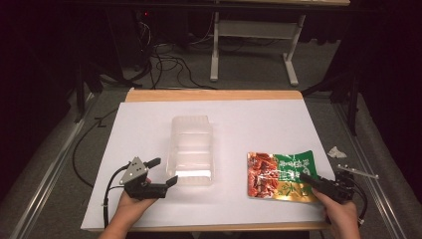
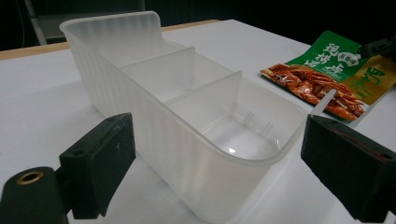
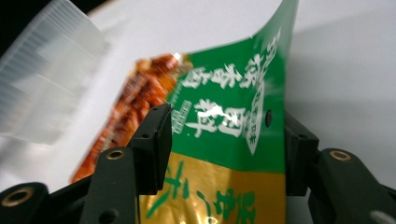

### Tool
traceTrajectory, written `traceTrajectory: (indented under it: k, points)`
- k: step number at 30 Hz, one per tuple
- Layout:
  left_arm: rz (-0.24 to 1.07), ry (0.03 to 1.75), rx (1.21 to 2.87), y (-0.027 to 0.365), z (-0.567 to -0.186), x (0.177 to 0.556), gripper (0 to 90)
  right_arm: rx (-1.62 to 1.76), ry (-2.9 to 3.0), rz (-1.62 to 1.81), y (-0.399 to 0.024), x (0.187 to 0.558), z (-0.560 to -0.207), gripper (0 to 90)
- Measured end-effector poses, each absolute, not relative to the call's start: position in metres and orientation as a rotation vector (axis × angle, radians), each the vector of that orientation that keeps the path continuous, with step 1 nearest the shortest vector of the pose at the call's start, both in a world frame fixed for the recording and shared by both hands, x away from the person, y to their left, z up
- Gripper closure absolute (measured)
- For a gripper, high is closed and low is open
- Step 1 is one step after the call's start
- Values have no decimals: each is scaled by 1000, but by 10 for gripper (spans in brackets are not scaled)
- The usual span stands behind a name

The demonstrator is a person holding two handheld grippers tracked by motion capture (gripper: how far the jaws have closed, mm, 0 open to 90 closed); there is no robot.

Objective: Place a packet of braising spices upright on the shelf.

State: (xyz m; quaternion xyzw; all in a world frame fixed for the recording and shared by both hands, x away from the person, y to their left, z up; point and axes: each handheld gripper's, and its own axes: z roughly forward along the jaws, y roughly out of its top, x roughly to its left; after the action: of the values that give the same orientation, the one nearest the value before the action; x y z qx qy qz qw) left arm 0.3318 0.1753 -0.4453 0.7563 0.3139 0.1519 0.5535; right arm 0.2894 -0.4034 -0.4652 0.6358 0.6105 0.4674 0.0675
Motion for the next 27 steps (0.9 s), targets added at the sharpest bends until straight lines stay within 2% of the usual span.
traceTrajectory:
  k: [11, 12, 16, 20, 27]
  points:
    - [357, 736, 1788, 175, -445, 332, 108, 1866, 1942, 1369, -396, 289, -464, 616]
    - [356, 736, 1787, 176, -445, 332, 108, 1816, 1929, 1363, -393, 287, -458, 679]
    - [355, 735, 1786, 176, -445, 332, 108, 1762, 1899, 1371, -390, 282, -448, 813]
    - [355, 735, 1786, 176, -445, 332, 108, 1734, 1870, 1376, -389, 280, -442, 892]
    - [354, 735, 1787, 176, -445, 332, 108, 1652, 1817, 1416, -384, 277, -433, 900]
